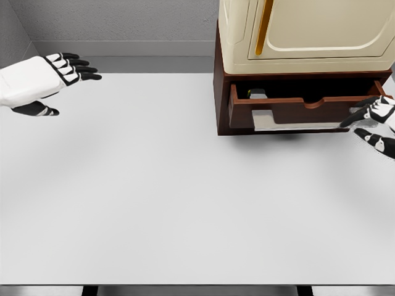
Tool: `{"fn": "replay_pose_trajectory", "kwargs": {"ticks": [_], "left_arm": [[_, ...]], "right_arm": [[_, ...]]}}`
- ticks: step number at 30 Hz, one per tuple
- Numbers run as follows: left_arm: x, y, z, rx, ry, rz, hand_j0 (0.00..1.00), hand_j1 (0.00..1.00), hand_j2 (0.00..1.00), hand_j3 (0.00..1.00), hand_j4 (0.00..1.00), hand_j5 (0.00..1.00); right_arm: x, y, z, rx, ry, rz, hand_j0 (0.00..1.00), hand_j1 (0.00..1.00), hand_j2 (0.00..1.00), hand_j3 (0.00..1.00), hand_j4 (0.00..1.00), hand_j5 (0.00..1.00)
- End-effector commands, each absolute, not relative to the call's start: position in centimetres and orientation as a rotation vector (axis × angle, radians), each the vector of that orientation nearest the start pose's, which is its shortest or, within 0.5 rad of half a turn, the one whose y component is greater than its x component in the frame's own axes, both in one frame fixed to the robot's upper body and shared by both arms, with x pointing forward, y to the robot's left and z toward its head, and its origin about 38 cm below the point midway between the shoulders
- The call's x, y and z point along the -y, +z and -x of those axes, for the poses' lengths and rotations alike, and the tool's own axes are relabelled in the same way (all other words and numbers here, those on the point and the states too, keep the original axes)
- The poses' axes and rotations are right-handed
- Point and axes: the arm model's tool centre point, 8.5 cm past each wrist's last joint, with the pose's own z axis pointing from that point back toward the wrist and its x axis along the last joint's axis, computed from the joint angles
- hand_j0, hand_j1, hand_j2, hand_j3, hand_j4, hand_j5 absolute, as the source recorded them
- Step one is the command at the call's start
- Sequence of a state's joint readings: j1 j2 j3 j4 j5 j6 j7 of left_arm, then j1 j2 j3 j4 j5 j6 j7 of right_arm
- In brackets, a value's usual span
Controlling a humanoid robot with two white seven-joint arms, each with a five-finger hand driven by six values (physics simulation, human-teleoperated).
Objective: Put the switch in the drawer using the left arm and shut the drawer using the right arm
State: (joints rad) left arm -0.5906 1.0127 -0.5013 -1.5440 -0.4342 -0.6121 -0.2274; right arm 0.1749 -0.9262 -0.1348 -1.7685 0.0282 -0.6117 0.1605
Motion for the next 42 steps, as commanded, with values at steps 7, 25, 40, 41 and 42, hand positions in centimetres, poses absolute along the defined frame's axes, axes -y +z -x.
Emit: {"fn": "replay_pose_trajectory", "kwargs": {"ticks": [7, 25, 40, 41, 42], "left_arm": [[-35.6, 28.9, -41.6, -2.204, 2.688, 0.998, 1.0, 1.0, 1.0, 1.0, 1.0, 1.0], [-35.6, 28.8, -41.6, -2.2, 2.693, 0.997, 1.0, 1.0, 1.0, 1.0, 1.0, 1.0], [-35.6, 28.8, -41.6, -2.204, 2.69, 0.996, 1.0, 1.0, 1.0, 1.0, 1.0, 1.0], [-35.6, 28.8, -41.6, -2.204, 2.691, 0.997, 1.0, 1.0, 1.0, 1.0, 1.0, 1.0], [-35.6, 28.8, -41.6, -2.204, 2.691, 0.997, 1.0, 1.0, 1.0, 1.0, 1.0, 1.0]], "right_arm": [[40.7, 24.5, -30.5, 1.891, 1.287, 0.423, 0.54, 0.54, 0.54, 0.54, 0.54, 0.54], [38.4, 20.3, -30.2, 1.789, 1.411, 0.356, 0.54, 0.54, 0.54, 0.54, 0.54, 0.54], [36.6, 18.6, -34.1, 1.785, 1.452, 0.358, 0.54, 0.54, 0.54, 0.54, 0.54, 0.54], [36.4, 18.4, -34.5, 1.789, 1.442, 0.353, 0.54, 0.54, 0.54, 0.54, 0.54, 0.54], [36.7, 18.5, -35.1, 1.791, 1.434, 0.368, 0.54, 0.54, 0.54, 0.54, 0.54, 0.54]]}}
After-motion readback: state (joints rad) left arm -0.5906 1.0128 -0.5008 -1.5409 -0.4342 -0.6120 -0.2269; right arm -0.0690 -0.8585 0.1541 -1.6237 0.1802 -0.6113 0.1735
